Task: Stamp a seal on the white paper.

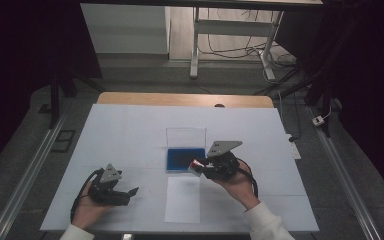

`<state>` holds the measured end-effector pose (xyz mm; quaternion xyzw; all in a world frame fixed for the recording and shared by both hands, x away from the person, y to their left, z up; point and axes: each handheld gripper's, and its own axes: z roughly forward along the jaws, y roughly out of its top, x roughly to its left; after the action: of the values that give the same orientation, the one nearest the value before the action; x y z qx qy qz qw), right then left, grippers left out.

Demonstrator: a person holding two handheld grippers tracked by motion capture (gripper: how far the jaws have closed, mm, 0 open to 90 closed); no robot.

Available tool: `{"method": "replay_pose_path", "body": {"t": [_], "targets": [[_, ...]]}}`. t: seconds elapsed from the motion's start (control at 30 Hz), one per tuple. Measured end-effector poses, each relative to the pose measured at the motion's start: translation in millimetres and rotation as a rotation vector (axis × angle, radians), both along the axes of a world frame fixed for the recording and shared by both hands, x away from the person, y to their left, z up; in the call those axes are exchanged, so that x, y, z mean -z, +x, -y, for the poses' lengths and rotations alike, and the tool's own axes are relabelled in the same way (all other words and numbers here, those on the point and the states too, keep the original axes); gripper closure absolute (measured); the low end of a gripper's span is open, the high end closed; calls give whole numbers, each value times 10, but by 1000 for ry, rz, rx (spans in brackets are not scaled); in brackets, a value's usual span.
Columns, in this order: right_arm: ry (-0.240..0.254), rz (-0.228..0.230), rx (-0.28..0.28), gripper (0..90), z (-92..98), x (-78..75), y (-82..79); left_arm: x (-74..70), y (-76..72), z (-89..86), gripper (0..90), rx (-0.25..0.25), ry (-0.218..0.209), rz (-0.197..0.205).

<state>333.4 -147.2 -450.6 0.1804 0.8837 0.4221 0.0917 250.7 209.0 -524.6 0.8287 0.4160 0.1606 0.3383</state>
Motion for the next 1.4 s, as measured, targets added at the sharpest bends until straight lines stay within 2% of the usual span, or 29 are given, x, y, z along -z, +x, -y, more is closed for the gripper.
{"method": "replay_pose_path", "body": {"t": [0.4,0.93,1.4], "targets": [[-15,-1,-15,698,82,5,-115,8,21,17,151,6,2,-1],[-30,-16,-67,697,-31,38,-193,1,7,14,151,6,0,2],[-85,-40,-120,696,-201,183,-257,-2,8,0,152,4,-5,4]]}}
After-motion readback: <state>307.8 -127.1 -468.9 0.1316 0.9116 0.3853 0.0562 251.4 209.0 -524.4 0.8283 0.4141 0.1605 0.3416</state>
